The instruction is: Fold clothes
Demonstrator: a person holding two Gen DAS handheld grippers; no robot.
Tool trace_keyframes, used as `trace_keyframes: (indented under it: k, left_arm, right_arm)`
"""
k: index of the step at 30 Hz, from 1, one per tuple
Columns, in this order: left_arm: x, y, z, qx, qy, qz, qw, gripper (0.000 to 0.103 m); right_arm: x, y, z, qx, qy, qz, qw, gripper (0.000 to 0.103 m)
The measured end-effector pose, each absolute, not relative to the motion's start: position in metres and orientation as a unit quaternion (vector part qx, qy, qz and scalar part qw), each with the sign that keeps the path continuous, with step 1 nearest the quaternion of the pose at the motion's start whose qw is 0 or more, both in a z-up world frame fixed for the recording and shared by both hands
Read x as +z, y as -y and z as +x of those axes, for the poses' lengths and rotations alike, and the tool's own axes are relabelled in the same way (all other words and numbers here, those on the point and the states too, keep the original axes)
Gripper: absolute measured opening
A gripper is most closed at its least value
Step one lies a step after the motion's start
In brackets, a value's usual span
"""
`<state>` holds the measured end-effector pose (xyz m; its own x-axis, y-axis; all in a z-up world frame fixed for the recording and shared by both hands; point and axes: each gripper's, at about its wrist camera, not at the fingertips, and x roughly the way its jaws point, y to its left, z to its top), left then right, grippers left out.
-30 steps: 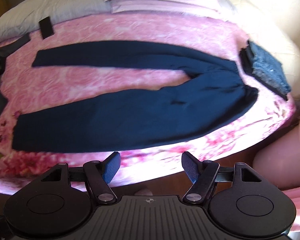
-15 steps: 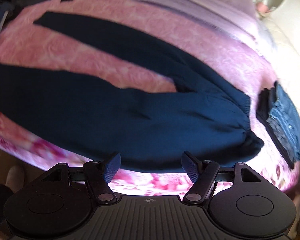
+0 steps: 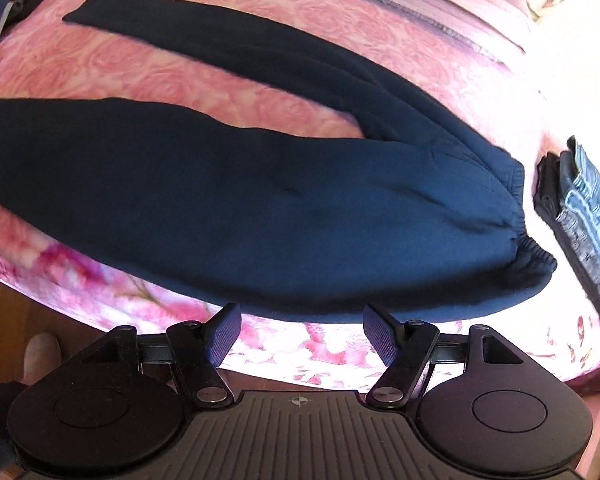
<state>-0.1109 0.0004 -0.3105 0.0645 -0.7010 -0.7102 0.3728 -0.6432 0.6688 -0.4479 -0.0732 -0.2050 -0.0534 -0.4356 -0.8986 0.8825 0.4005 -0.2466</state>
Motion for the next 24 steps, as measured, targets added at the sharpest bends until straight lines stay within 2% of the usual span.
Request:
trace_keyframes:
  k: [6, 8, 12, 14, 19, 24]
  left_arm:
    - [-0.315, 0.024, -0.097, -0.639, 0.115, 0.636, 0.418, 0.043]
    - [-0.315, 0.023, -0.103, -0.635, 0.111, 0.644, 0.411, 0.031]
    - [-0.313, 0.022, -0.108, -0.623, 0.083, 0.66, 0.411, 0.018]
    - [-0.311, 0.023, -0.108, -0.61, 0.055, 0.669, 0.422, 0.009]
    - [-0.302, 0.03, -0.11, -0.584, -0.003, 0.678, 0.447, 0.004]
    - [-0.296, 0.036, -0.119, -0.561, -0.036, 0.686, 0.463, 0.003]
  right_arm:
    - [-0.217, 0.071, -0.47, -0.501, -0.539, 0.177, 0.653, 0.071]
    - [-0.221, 0.07, -0.477, -0.499, -0.545, 0.164, 0.653, 0.071]
    - [-0.226, 0.07, -0.508, -0.475, -0.574, 0.094, 0.661, 0.071]
    - [-0.233, 0.072, -0.527, -0.451, -0.598, 0.046, 0.661, 0.071]
    - [-0.263, 0.083, -0.573, -0.351, -0.659, -0.095, 0.658, 0.071]
    - [-0.296, 0.11, -0.61, -0.29, -0.69, -0.156, 0.645, 0.07]
